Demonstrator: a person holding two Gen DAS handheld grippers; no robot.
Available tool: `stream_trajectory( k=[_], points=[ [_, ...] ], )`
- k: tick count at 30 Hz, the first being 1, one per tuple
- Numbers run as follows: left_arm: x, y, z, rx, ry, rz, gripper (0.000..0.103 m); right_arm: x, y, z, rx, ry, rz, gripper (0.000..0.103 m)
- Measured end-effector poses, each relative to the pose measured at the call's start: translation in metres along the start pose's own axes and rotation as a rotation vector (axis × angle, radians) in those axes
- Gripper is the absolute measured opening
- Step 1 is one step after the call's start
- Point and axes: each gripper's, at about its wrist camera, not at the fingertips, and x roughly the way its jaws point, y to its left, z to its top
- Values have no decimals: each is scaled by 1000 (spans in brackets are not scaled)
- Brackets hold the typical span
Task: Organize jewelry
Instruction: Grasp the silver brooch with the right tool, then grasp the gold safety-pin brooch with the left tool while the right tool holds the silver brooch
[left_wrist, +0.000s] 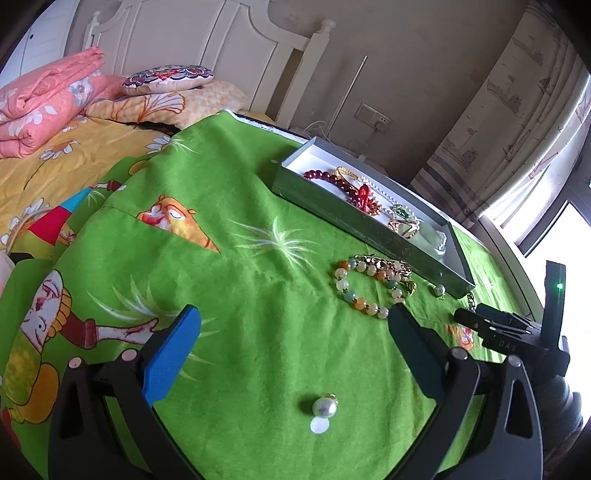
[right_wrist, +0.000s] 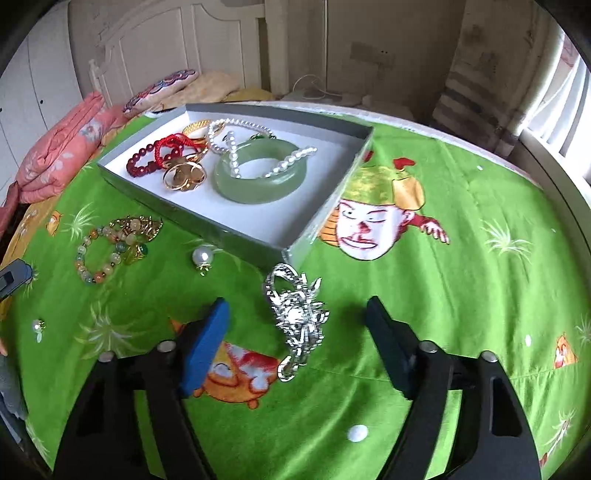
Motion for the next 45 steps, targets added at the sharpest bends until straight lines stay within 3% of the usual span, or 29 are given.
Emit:
stream_trajectory(
  k=[3,5,6,12,17,24,37,43,45],
  points=[
    [1,0,0,0,2,2,100,-2,3,-1,-5,-15,10,57],
    [0,0,0,-2,2,3,100,-5,3,-2,-5,-31,14,35],
    [0,0,0,-2,3,4,100,-6,3,-2,-1,-35,12,31],
    [3,-1,0,-1,11,8,100,-16,-6,-9,51,-63,56,30],
    [5,-2,0,3,19,14,100,-37,-22,-25,155,-141,189,30],
    [13,-9,1,28,76,37,100,-59,-22,-37,184,-228,290,30],
    [75,-107,35,485,174,115,99,-57,-33,-41,239,-219,337,30],
    [107,-122,45,549,226,110,91,-57,-39,-43,258,-222,361,30],
    [116,-124,46,560,240,118,83,-57,-40,-44,262,-222,366,30]
  ],
)
